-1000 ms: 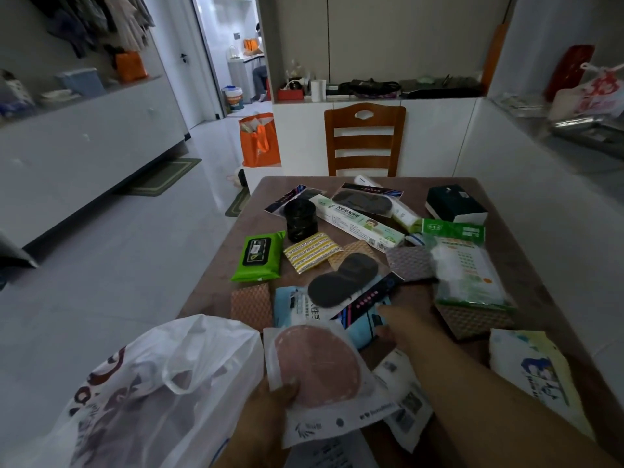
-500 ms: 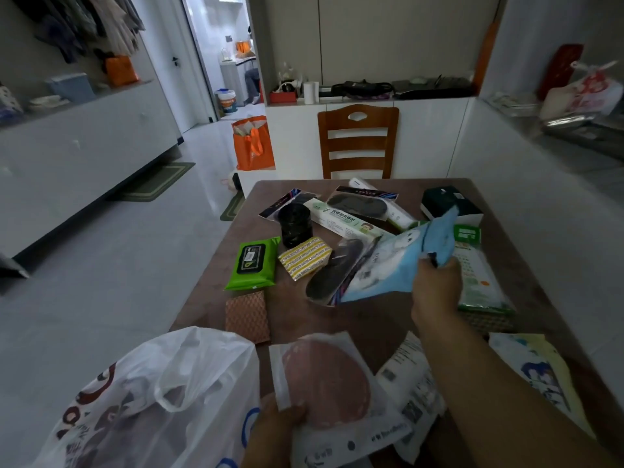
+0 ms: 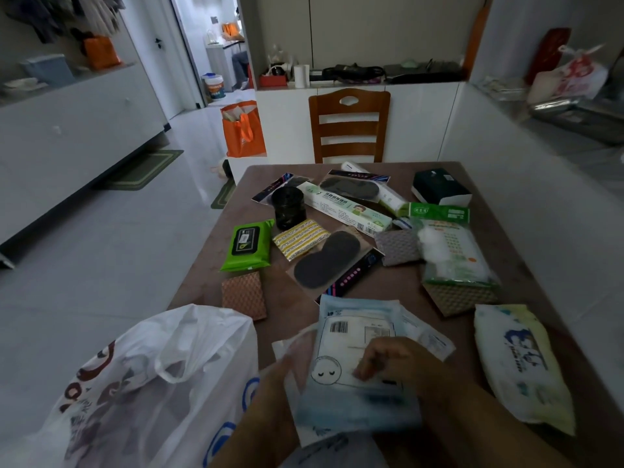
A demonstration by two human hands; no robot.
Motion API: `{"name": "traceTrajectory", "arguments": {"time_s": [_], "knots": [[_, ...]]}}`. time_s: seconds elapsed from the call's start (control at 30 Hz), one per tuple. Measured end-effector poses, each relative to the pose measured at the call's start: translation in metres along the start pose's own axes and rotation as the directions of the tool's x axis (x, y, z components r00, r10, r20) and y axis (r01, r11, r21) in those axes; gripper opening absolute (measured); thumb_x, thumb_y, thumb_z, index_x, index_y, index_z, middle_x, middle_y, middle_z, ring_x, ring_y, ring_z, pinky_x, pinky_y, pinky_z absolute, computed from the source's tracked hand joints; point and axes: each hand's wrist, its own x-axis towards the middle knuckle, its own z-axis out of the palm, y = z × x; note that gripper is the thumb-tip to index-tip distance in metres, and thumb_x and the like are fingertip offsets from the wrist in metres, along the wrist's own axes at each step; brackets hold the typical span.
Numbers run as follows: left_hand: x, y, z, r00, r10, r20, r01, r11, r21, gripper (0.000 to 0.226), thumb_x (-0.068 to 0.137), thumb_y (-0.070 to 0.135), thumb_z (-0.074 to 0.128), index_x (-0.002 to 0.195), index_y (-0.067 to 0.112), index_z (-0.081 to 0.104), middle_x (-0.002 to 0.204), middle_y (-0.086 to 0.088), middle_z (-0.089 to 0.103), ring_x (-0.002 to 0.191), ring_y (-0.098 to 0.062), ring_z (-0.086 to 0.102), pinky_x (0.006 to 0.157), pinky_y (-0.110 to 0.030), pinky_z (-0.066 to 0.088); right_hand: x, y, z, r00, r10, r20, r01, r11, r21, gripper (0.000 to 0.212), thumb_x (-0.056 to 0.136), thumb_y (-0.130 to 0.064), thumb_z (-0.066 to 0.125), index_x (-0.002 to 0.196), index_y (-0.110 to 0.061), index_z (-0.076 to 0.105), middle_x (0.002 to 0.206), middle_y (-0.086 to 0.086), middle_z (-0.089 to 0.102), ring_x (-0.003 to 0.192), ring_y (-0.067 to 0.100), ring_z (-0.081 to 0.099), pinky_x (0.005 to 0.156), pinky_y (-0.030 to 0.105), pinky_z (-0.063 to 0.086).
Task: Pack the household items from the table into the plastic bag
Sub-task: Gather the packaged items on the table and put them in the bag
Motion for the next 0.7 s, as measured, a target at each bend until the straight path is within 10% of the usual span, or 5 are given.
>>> {"name": "traceTrajectory", "arguments": {"time_s": [0.13, 0.3, 0.37, 0.57, 0.7], "knots": [[-0.008, -0.007, 0.009, 0.986, 0.024, -0.162, 0.011, 0.977, 0.212, 0.040, 0.072, -0.007, 0.071, 0.111, -0.009, 0.063, 0.098, -0.028, 0.069, 0.083, -0.038, 0.066, 0.069, -0.040, 0.056, -0.007, 0.003, 0.002, 0.925, 0.045, -0.377, 0.003, 0.992, 0.124, 0.017, 0.080, -0.019, 0.055, 0.070, -0.013, 0.067, 0.076, 0.006, 0.071, 0.079, 0.022, 0.065, 0.076, 0.027, 0.051], [-0.014, 0.014, 0.019, 0.968, 0.219, -0.124, -0.221, 0.975, -0.001, 0.036, 0.087, -0.005, 0.055, 0.124, -0.003, 0.055, 0.106, -0.027, 0.064, 0.081, -0.036, 0.063, 0.068, -0.041, 0.055, -0.021, 0.011, 0.010, 0.452, 0.315, -0.835, -0.096, 0.947, 0.305, 0.009, 0.092, -0.019, 0.044, 0.088, -0.019, 0.052, 0.080, 0.004, 0.057, 0.074, 0.024, 0.056, 0.069, 0.038, 0.047], [-0.019, 0.021, 0.023, 0.971, 0.222, -0.087, -0.232, 0.965, -0.120, 0.039, 0.091, -0.002, 0.050, 0.130, -0.001, 0.050, 0.112, -0.026, 0.062, 0.084, -0.035, 0.062, 0.070, -0.045, 0.057, -0.030, 0.016, 0.026, 0.378, 0.333, -0.864, -0.153, 0.943, 0.296, 0.007, 0.091, -0.017, 0.043, 0.090, -0.019, 0.050, 0.080, 0.002, 0.055, 0.078, 0.026, 0.056, 0.072, 0.040, 0.049], [-0.035, 0.037, 0.028, 0.982, 0.186, -0.014, -0.183, 0.945, -0.273, 0.041, 0.092, 0.002, 0.049, 0.133, 0.002, 0.050, 0.124, -0.025, 0.061, 0.098, -0.038, 0.062, 0.076, -0.046, 0.059, -0.024, 0.021, 0.092, 0.799, 0.253, -0.546, -0.402, 0.900, -0.171, 0.017, 0.092, -0.023, 0.044, 0.092, -0.017, 0.060, 0.091, 0.001, 0.063, 0.083, 0.017, 0.059, 0.073, 0.032, 0.050], [-0.046, 0.038, 0.018, 0.984, 0.179, 0.017, -0.168, 0.948, -0.272, 0.029, 0.093, 0.002, 0.047, 0.121, 0.002, 0.055, 0.127, -0.027, 0.058, 0.118, -0.045, 0.053, 0.100, -0.056, 0.041, -0.002, 0.012, 0.115, 0.855, 0.259, -0.449, -0.461, 0.776, -0.430, 0.035, 0.087, -0.036, 0.048, 0.111, -0.013, 0.058, 0.115, 0.006, 0.061, 0.110, 0.023, 0.056, 0.087, 0.030, 0.048]]}}
